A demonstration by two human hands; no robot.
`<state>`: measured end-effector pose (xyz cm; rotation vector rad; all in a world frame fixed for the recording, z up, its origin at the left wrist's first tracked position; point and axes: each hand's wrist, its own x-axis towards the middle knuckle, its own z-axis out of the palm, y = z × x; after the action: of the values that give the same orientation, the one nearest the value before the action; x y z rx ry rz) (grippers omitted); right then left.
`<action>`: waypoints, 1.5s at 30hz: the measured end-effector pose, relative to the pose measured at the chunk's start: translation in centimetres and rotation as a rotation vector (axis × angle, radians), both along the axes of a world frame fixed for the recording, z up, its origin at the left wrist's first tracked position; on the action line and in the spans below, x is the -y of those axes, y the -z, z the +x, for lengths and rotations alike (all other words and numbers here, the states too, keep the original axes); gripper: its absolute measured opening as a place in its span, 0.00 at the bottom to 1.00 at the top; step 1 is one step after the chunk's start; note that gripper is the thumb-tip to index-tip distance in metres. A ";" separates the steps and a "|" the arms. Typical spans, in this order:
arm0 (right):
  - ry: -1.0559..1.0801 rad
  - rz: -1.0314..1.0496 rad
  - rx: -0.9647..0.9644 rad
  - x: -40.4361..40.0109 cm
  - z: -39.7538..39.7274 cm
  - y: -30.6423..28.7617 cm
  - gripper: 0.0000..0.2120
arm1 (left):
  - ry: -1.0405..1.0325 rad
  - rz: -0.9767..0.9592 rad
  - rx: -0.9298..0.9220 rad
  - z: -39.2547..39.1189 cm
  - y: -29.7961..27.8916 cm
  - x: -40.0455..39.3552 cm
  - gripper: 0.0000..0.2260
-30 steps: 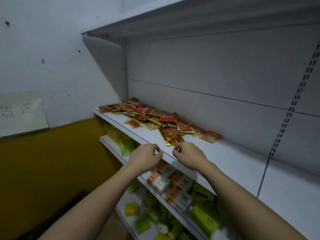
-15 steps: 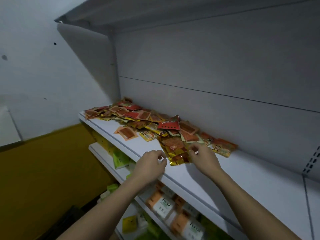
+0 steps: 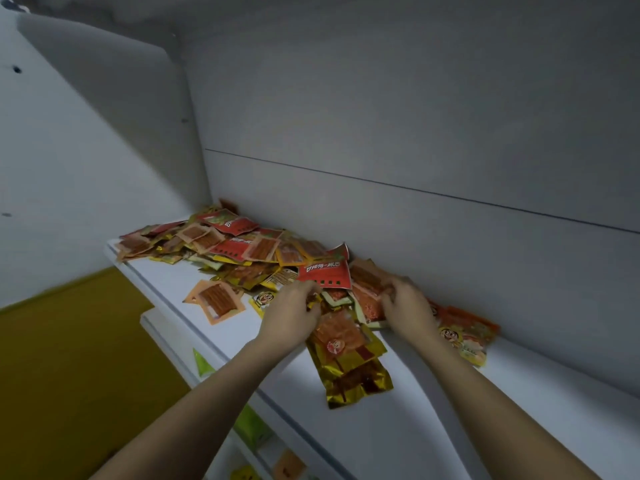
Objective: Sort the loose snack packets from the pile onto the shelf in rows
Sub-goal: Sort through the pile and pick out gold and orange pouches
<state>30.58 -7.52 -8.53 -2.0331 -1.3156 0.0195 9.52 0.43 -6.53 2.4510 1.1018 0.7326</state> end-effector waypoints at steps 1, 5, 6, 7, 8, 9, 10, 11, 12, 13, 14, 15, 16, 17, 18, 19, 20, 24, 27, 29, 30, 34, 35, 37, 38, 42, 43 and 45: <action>-0.005 -0.003 0.013 -0.7 0.2 -0.1 0.13 | 0.009 0.024 -0.009 0.5 0.2 -0.7 0.15; 0.020 -0.041 0.033 -3.5 0.8 0.0 0.15 | 0.085 0.161 -0.193 2.0 0.8 -3.5 0.25; 0.028 -0.047 0.031 -4.1 0.9 0.0 0.16 | 0.106 0.165 -0.264 2.2 0.9 -4.0 0.26; 0.037 -0.062 0.034 -4.5 0.8 0.0 0.16 | 0.122 0.168 -0.335 2.3 1.0 -4.5 0.26; 0.039 -0.080 0.042 -5.0 0.9 0.1 0.17 | 0.136 0.180 -0.399 2.3 1.1 -5.1 0.26; 0.045 -0.115 0.065 -5.3 0.9 0.1 0.18 | 0.145 0.202 -0.446 2.3 1.2 -5.6 0.24; 0.062 -0.158 0.089 -5.6 1.1 0.4 0.19 | 0.144 0.225 -0.474 2.1 1.2 -6.2 0.23; 0.100 -0.207 0.111 -5.7 1.1 0.4 0.20 | 0.132 0.253 -0.488 1.9 1.2 -6.7 0.21; 0.143 -0.232 0.121 -5.8 1.2 0.4 0.21 | 0.111 0.281 -0.490 1.7 1.0 -7.3 0.20; 0.178 -0.241 0.104 -5.8 1.2 0.1 0.21 | 0.089 0.295 -0.481 1.5 0.9 -7.9 0.19; 0.195 -0.231 0.052 -5.8 1.4 -0.1 0.21 | 0.076 0.294 -0.458 1.4 0.7 -8.5 0.19; 0.202 -0.220 -0.032 -5.7 1.4 -0.6 0.18 | 0.074 0.288 -0.427 1.4 0.5 -9.0 0.18; 0.204 -0.219 -0.124 -5.5 1.7 -0.8 0.15 | 0.081 0.286 -0.389 1.5 0.5 -9.5 0.17; 0.207 -0.217 -0.204 -5.2 1.7 -1.2 0.12 | 0.093 0.286 -0.340 1.7 0.5 -9.8 0.17; 0.214 -0.183 -0.287 -5.0 1.9 -1.4 0.09 | 0.107 0.274 -0.272 2.0 0.3 -9.9 0.16; 0.215 -0.104 -0.372 -4.6 1.9 -1.9 0.06 | 0.124 0.235 -0.175 2.4 0.2 -9.8 0.14; 0.220 0.004 -0.460 -4.3 2.0 -2.3 0.05 | 0.138 0.165 -0.047 2.9 -0.2 -9.4 0.13; 0.174 0.281 -0.766 -4.6 1.4 -5.4 0.02 | 0.275 -0.511 0.487 6.0 -2.7 -7.2 0.07; 0.073 0.304 -0.814 -6.2 0.5 -6.5 0.03 | 0.317 -0.927 0.655 8.6 -3.7 -7.2 0.03; 0.062 0.264 -0.714 -7.3 0.4 -6.5 0.02 | 0.302 -0.953 0.727 10.1 -3.6 -8.2 0.07; 0.071 0.259 -0.650 -7.7 0.7 -6.4 0.02 | 0.296 -0.952 0.772 10.5 -3.6 -8.8 0.08; 0.125 0.093 -0.235 -8.2 2.9 -5.4 0.06 | 0.222 -0.884 0.880 11.3 -3.2 -12.3 0.09; 0.114 -0.001 -0.156 -8.3 3.2 -5.1 0.07 | 0.196 -0.845 0.863 11.1 -3.1 -13.0 0.09; 0.078 -0.206 -0.054 -8.5 3.2 -4.3 0.10 | 0.190 -0.804 0.834 10.6 -2.7 -13.9 0.09; 0.060 -0.302 -0.011 -8.6 2.9 -4.0 0.12 | 0.189 -0.798 0.816 10.2 -2.4 -14.1 0.09; -0.006 -0.450 0.001 -9.1 2.7 -2.7 0.20 | 0.149 -0.805 0.783 9.3 -1.2 -15.3 0.08; -0.005 -0.437 -0.009 -9.2 2.9 -2.6 0.20 | 0.158 -0.814 0.789 9.2 -1.1 -15.5 0.09; 0.016 -0.420 -0.022 -9.3 3.3 -2.6 0.20 | 0.169 -0.848 0.827 9.1 -1.2 -15.7 0.11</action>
<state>33.88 1.79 -5.91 -2.3814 -1.3677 0.3355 18.59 16.11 -5.33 1.2990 0.6490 0.8618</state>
